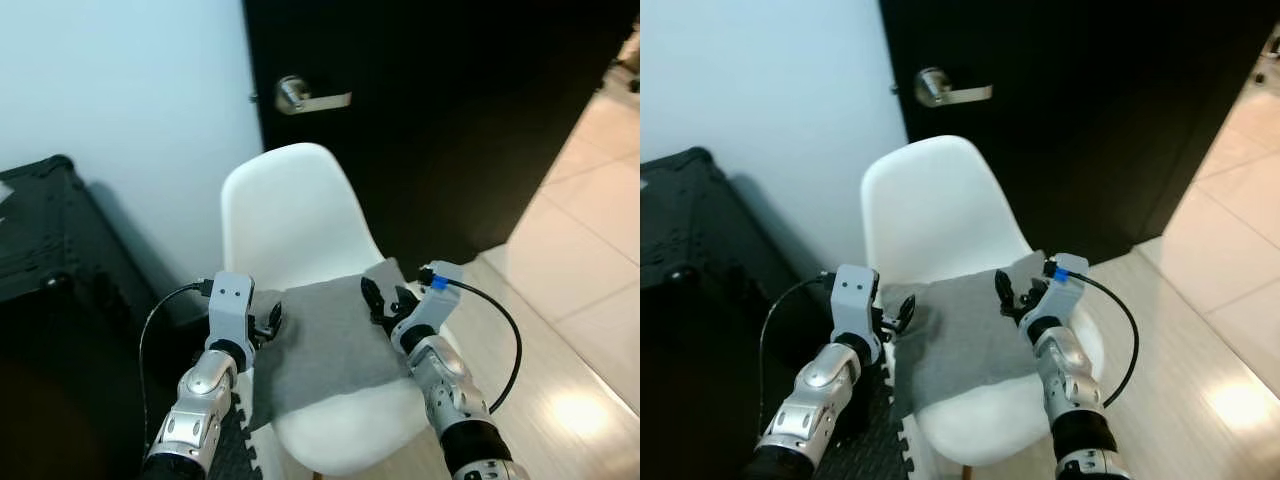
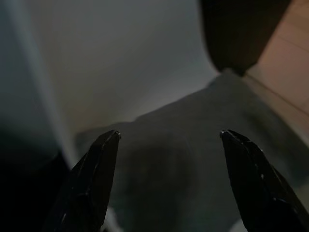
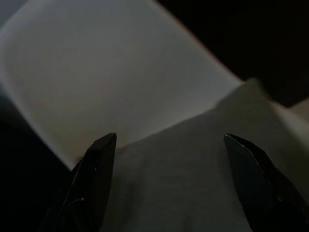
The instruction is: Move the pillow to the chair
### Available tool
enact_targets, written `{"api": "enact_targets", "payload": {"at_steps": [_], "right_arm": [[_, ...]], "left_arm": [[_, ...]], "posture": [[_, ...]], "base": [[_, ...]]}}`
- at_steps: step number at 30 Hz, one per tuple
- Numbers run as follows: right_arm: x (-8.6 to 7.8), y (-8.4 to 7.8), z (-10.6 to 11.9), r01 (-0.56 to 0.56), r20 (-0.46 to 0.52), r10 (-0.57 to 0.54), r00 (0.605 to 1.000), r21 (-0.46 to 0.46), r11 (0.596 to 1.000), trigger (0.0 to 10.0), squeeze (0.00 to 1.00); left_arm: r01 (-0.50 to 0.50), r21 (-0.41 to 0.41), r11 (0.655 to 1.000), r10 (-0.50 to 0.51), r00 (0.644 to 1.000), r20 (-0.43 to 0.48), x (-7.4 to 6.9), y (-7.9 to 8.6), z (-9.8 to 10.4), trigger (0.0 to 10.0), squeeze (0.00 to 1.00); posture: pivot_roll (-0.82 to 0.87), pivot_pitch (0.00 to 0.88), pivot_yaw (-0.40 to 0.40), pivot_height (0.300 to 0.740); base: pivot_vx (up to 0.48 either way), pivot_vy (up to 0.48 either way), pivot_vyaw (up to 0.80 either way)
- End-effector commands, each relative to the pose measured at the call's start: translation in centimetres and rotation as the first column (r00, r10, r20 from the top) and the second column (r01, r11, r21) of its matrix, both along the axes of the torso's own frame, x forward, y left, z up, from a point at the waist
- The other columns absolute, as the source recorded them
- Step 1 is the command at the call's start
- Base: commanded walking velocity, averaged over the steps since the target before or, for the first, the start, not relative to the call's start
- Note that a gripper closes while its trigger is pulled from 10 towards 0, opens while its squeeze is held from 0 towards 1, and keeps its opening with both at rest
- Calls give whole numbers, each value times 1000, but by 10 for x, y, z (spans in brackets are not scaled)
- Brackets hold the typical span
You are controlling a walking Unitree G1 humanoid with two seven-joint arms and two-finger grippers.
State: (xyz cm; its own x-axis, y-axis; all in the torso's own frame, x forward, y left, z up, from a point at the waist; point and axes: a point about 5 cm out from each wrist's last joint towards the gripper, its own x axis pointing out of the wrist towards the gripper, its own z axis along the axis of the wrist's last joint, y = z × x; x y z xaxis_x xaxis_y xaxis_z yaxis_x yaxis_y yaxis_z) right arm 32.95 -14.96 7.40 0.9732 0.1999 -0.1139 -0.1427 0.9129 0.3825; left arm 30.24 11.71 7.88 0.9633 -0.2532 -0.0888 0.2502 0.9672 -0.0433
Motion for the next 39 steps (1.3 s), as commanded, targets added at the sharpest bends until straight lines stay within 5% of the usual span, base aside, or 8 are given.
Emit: {"api": "enact_targets", "payload": {"at_steps": [1,13,21,27,39], "right_arm": [[-8,0,-13,-2,-39,0,999,-43,999,10000,0],[-35,2,-35,-87,-82,71,994,-213,973,10000,0],[-47,-14,-42,-72,-123,34,992,-319,945,10000,0],[-61,-18,-47,-81,-147,34,989,-329,941,10000,0],[-63,-17,-46,-92,-160,40,986,-332,939,10000,0]], "left_arm": [[4,12,1000,-3,998,-56,-10,0,-17,10000,0],[12,21,1000,-9,994,-105,-34,14,-31,10000,0],[16,19,1000,-14,994,-112,-45,15,-32,10000,0],[8,17,1000,-6,991,-134,-52,18,-33,10000,0],[5,15,1000,-3,990,-141,-53,17,-32,10000,0]], "posture": [[-19,97,46,740],[-10,113,46,740],[-9,125,41,740],[-13,135,40,740],[-12,143,36,740]], "base": [[0,0,-650],[0,0,-359],[0,0,-769],[0,0,-760],[0,0,-763]]}}
